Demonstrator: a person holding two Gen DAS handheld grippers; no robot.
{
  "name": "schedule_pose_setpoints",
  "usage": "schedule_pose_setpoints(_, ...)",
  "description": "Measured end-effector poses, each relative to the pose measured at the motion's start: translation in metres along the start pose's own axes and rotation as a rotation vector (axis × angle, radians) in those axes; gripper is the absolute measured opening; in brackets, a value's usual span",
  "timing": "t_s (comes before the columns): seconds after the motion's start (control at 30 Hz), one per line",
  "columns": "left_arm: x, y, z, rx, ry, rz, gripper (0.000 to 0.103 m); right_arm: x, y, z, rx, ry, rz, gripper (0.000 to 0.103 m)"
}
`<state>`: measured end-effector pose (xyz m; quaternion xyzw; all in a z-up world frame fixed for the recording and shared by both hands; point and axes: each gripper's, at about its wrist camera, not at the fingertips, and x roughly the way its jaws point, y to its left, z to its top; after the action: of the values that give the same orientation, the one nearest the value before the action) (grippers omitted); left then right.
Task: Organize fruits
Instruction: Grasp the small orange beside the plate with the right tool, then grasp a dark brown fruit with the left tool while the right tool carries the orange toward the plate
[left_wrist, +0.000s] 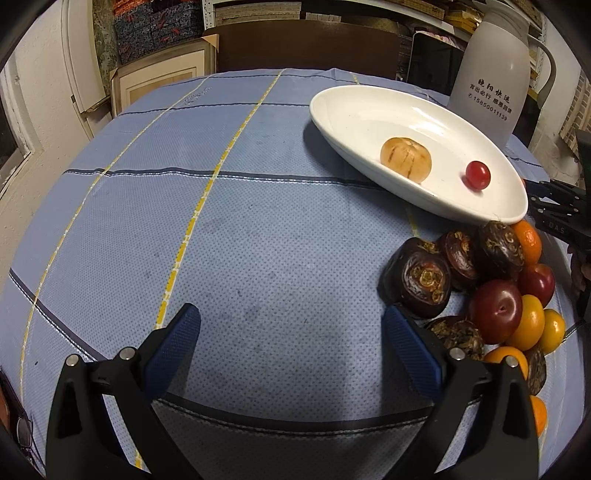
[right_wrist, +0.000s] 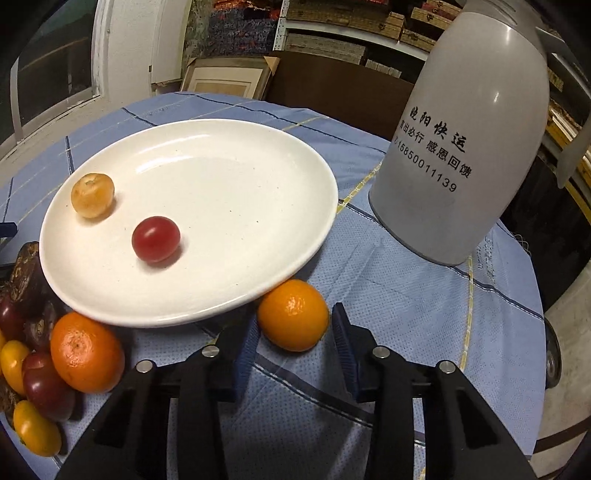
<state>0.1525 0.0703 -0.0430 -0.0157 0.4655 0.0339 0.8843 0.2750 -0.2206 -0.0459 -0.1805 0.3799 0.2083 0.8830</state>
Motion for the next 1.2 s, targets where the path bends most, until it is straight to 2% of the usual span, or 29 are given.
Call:
schedule_pose_setpoints(0.13,0.0,0.0,0.0,0.0,0.001,0.0,0.099,-0.009,0.008,-0.007,0.023,0.006,0.028,0.037)
schedule_pose_setpoints(0.27,0.0,-0.003,0.001,0.008,0.008,-0.01,0.099,-0.033,0.016,-0.028,0.097,0.017,0.006,0.037)
schedule_pose_setpoints(0.37,-0.005,-0.007,0.0,0.017,-0.004,-0.058,0.098,-0.064,0.022,-0.049,0.224,-0.032,0.026,0.037)
schedule_pose_setpoints(0.47,-0.008,-0.012,-0.002,0.046,-0.028,-0.042,0.098,-0.095,0.034,-0.071,0.342,-0.112,0.07,0.037)
schedule_pose_setpoints(0.63,-0.018,-0.012,-0.004,0.055,-0.061,-0.061,0.098,-0.121,0.056,-0.084,0.353,-0.166,0.084,0.037)
schedule_pose_setpoints(0.73,-0.028,-0.005,-0.001,0.024,-0.111,-0.136,0.098,-0.122,0.059,-0.088,0.362,-0.158,0.095,0.037)
schedule_pose_setpoints(0.83,-0.018,-0.004,0.009,0.017,-0.096,-0.161,0.098,-0.122,0.056,-0.088,0.378,-0.158,0.102,0.037)
schedule_pose_setpoints(0.93,-0.007,-0.016,0.013,0.073,-0.076,-0.129,0.099,-0.122,0.052,-0.089,0.4,-0.158,0.11,0.037)
schedule_pose_setpoints(1.0,-0.005,-0.023,0.015,0.109,-0.091,-0.111,0.099,-0.12,0.05,-0.09,0.405,-0.152,0.114,0.037)
schedule_pose_setpoints(1.13,0.001,-0.037,0.02,0.176,-0.087,-0.146,0.099,-0.118,0.052,-0.09,0.403,-0.146,0.121,0.037)
schedule_pose_setpoints(1.2,0.002,-0.041,0.021,0.215,-0.093,-0.141,0.099,-0.12,0.052,-0.091,0.404,-0.151,0.12,0.037)
